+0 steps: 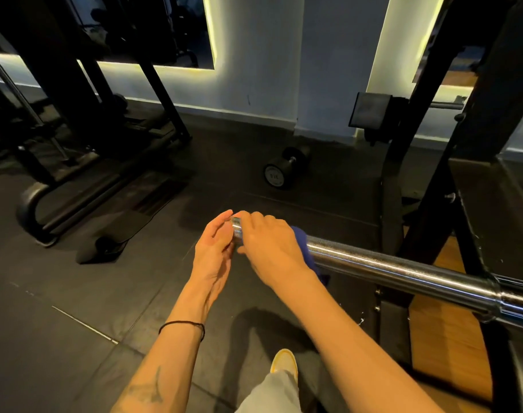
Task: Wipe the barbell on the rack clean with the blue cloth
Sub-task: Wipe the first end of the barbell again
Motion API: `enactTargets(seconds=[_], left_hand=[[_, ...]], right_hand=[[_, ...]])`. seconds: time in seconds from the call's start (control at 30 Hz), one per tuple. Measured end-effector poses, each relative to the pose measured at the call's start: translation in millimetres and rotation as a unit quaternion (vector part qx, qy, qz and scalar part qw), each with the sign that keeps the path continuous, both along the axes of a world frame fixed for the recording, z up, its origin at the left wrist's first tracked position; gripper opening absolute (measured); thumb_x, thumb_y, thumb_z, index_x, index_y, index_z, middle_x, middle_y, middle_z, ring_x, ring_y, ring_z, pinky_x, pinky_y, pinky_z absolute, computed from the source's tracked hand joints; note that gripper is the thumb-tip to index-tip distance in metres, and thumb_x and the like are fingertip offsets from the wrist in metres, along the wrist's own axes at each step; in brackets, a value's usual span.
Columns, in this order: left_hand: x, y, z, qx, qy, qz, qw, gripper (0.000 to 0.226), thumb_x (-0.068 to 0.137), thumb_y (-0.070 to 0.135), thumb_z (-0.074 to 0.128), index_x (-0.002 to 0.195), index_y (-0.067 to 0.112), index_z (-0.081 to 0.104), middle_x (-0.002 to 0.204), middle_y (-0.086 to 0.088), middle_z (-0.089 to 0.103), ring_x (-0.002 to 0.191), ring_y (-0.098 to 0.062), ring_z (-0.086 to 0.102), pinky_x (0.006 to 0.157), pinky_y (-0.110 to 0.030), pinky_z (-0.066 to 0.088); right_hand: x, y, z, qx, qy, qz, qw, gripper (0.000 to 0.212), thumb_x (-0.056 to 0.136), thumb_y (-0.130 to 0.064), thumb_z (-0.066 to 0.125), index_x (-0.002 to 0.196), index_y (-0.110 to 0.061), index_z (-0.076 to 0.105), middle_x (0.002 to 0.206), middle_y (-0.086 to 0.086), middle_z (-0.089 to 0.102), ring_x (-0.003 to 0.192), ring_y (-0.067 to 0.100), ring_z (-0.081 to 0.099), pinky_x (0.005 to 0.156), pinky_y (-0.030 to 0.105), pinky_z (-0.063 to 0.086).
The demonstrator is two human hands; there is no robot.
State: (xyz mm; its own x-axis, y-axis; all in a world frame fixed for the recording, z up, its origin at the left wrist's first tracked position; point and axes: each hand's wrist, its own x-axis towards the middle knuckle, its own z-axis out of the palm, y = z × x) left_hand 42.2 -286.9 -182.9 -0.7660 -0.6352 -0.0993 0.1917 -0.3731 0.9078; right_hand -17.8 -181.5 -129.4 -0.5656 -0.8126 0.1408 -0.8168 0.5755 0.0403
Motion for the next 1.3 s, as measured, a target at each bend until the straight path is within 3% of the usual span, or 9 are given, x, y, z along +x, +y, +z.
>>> enactTargets(seconds=[0.1, 0.23, 0.43, 0.53, 0.73, 0.97, 1.13, 1.2, 1.3], left_hand=[[3, 2, -2, -0.014, -0.032, 0.007, 0.999, 0.028, 0.100, 0.014, 0.053, 0.127, 0.015, 0.063, 0.122, -0.006, 0.070, 0.115, -0.022, 0.065, 0.095, -0.037, 0.051], [5, -3, 8, -0.066, -0.096, 0.000, 0.993, 0.032, 0.101, 0.032, 0.049, 0.118, 0.015, 0.070, 0.114, -0.012, 0.072, 0.107, -0.026, 0.067, 0.092, -0.040, 0.052], [-14, -13, 25, -0.145, -0.272, 0.021, 0.951, 0.046, 0.092, 0.055, 0.059, 0.107, 0.012, 0.066, 0.102, -0.007, 0.068, 0.093, -0.019, 0.065, 0.084, -0.036, 0.056], [-15, -16, 32, -0.166, -0.245, 0.031, 0.955, 0.038, 0.090, 0.044, 0.068, 0.102, 0.007, 0.069, 0.090, -0.006, 0.065, 0.077, -0.015, 0.058, 0.069, -0.028, 0.051], [-14, -3, 27, -0.084, -0.187, 0.087, 0.975, 0.016, 0.090, 0.025, 0.072, 0.098, 0.011, 0.069, 0.104, -0.008, 0.066, 0.098, -0.020, 0.065, 0.087, -0.037, 0.058], [1, 0, 18, -0.043, -0.124, 0.052, 0.990, 0.030, 0.091, 0.018, 0.068, 0.121, 0.022, 0.066, 0.122, -0.009, 0.064, 0.111, -0.025, 0.064, 0.096, -0.041, 0.055], [4, -1, 18, -0.047, -0.117, 0.046, 0.991, 0.039, 0.088, 0.017, 0.070, 0.123, 0.030, 0.062, 0.110, -0.004, 0.073, 0.097, -0.018, 0.070, 0.082, -0.037, 0.059], [5, 1, 21, -0.065, -0.119, 0.050, 0.990, 0.034, 0.091, 0.015, 0.066, 0.123, 0.027, 0.062, 0.104, -0.003, 0.074, 0.088, -0.012, 0.070, 0.075, -0.031, 0.057], [5, 0, 23, -0.095, -0.137, 0.049, 0.985, 0.032, 0.092, 0.015, 0.062, 0.119, 0.032, 0.064, 0.108, 0.002, 0.070, 0.104, -0.016, 0.066, 0.093, -0.038, 0.055]], right_hand=[[2, -24, -4, 0.016, 0.020, 0.007, 1.000, 0.052, 0.096, -0.021, 0.063, 0.139, -0.006, 0.038, 0.127, 0.013, 0.055, 0.110, 0.029, 0.059, 0.085, 0.038, 0.045], [-7, -9, -13, -0.002, 0.036, 0.017, 0.999, 0.075, 0.101, -0.041, 0.057, 0.156, -0.007, 0.019, 0.133, 0.012, 0.054, 0.114, 0.029, 0.058, 0.091, 0.039, 0.046], [-15, 67, -6, -0.028, -0.027, -0.035, 0.999, 0.067, 0.099, -0.049, 0.056, 0.151, -0.018, 0.029, 0.127, 0.003, 0.057, 0.113, 0.024, 0.057, 0.097, 0.038, 0.043], [-21, 111, -6, -0.033, -0.034, -0.068, 0.997, 0.070, 0.099, -0.053, 0.055, 0.154, -0.018, 0.031, 0.132, 0.002, 0.057, 0.119, 0.024, 0.056, 0.101, 0.036, 0.042], [-22, 101, -5, 0.013, -0.008, -0.054, 0.998, 0.077, 0.102, -0.058, 0.044, 0.159, -0.014, 0.018, 0.141, 0.004, 0.051, 0.121, 0.023, 0.054, 0.099, 0.036, 0.044], [-9, 31, -6, -0.028, -0.011, -0.023, 0.999, 0.074, 0.101, -0.051, 0.052, 0.155, -0.009, 0.024, 0.130, 0.009, 0.055, 0.110, 0.027, 0.057, 0.088, 0.038, 0.045], [-7, -29, -6, -0.006, -0.007, 0.013, 1.000, 0.055, 0.096, -0.023, 0.063, 0.143, -0.009, 0.039, 0.129, 0.011, 0.057, 0.110, 0.028, 0.061, 0.083, 0.037, 0.046], [-8, -25, -6, -0.010, -0.017, 0.013, 1.000, 0.058, 0.100, -0.033, 0.058, 0.147, -0.010, 0.035, 0.133, 0.010, 0.056, 0.113, 0.029, 0.060, 0.086, 0.038, 0.046], [-11, -6, -10, -0.019, -0.004, -0.005, 1.000, 0.066, 0.101, -0.053, 0.050, 0.149, -0.011, 0.033, 0.132, 0.009, 0.057, 0.113, 0.028, 0.060, 0.087, 0.039, 0.046]])
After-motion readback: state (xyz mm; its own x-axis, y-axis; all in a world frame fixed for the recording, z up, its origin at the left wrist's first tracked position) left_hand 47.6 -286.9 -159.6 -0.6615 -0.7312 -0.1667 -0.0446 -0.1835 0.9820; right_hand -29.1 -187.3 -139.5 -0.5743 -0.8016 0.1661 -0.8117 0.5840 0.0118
